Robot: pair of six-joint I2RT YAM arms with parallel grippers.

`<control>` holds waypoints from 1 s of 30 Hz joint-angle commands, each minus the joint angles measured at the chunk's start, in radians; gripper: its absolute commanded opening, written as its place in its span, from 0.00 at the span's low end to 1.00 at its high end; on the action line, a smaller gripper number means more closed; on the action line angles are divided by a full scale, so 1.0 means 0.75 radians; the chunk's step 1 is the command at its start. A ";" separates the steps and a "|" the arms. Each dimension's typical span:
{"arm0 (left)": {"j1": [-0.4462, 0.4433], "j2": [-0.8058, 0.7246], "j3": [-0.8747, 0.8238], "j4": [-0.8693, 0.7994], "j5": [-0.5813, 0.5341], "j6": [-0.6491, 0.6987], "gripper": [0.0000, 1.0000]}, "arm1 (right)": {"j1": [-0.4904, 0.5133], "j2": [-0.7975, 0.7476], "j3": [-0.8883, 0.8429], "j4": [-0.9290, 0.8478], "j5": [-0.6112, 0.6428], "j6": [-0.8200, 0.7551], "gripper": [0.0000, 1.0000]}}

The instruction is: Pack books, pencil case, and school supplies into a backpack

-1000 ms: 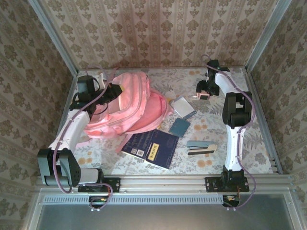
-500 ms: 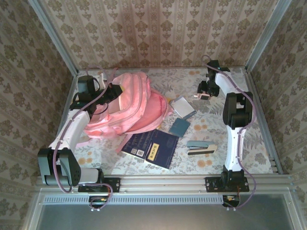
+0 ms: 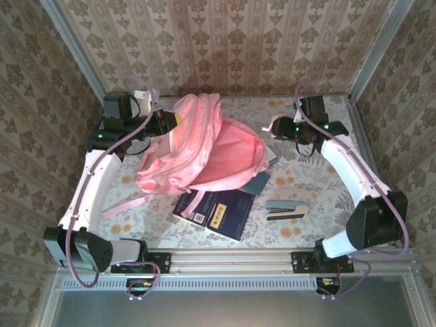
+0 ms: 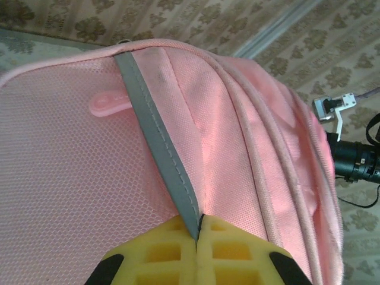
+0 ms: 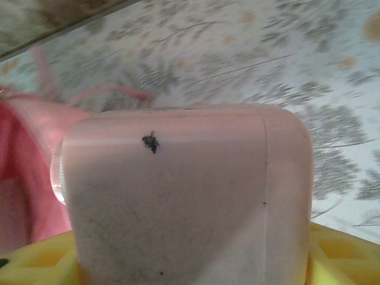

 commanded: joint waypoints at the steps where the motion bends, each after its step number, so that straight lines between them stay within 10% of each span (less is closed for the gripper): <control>1: -0.005 -0.062 0.067 0.118 0.182 0.082 0.00 | 0.094 -0.135 -0.086 0.092 -0.115 0.064 0.59; 14: 0.010 -0.106 -0.089 0.310 0.303 -0.046 0.00 | 0.421 -0.233 -0.236 0.259 -0.426 0.125 0.61; 30: -0.011 -0.120 -0.066 0.345 0.420 -0.034 0.00 | 0.535 0.447 0.186 0.519 -0.376 0.512 0.62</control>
